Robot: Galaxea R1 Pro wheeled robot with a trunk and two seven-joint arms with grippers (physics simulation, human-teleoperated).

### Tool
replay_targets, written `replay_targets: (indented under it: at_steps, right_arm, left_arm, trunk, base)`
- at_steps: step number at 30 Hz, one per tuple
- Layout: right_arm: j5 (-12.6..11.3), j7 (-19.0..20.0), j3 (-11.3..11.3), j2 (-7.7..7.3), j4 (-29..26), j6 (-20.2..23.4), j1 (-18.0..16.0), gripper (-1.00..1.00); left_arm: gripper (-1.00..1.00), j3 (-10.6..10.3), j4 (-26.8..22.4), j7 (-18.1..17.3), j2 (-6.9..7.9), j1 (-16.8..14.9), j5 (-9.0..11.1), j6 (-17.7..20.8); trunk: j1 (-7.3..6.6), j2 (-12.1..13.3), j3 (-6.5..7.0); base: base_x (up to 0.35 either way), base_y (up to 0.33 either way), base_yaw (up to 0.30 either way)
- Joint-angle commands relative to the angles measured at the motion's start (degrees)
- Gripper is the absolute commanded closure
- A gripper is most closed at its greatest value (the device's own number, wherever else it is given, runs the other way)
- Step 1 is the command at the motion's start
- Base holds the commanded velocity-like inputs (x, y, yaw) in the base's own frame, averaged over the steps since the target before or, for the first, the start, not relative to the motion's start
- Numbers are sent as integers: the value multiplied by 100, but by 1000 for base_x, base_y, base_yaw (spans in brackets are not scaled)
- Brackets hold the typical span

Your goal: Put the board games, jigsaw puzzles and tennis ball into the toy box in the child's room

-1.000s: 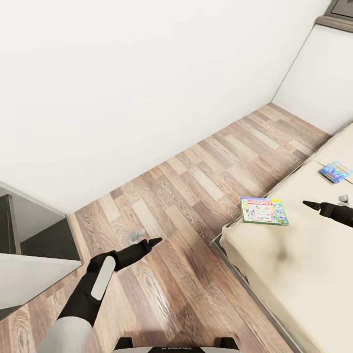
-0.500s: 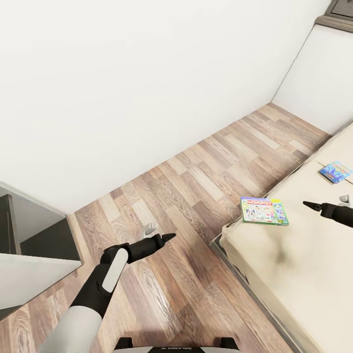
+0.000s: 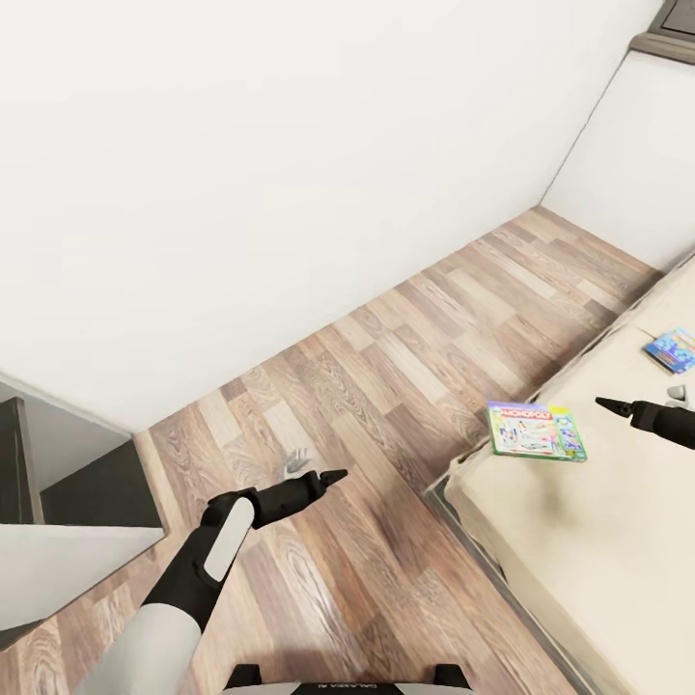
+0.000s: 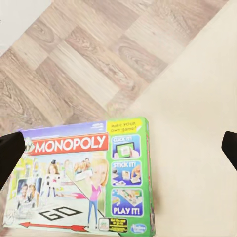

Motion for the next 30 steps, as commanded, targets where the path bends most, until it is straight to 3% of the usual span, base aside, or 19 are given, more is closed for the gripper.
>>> replay_targets:
  at_steps: [1, 14, 30]
  right_arm:
    - [-23, 10, -9, 0, -3, 40, -3, -100]
    - [-122, 12, -10, 1, -19, 82, -3, -100]
    - [-181, 10, -18, 1, -85, 260, -3, -100]
  left_arm:
    - [-100, 4, 0, -3, -1, -2, 20, 30]
    - [-100, -4, 161, -114, 5, -4, 27, -69]
    - [-100, 3, 200, -165, 6, -4, 20, -103]
  trunk:
    - [2, -2, -3]
    - [2, -2, -3]
    - [2, -2, -3]
  base:
    - [221, 176, 0]
    - [247, 210, -52]
    - [109, 95, -236]
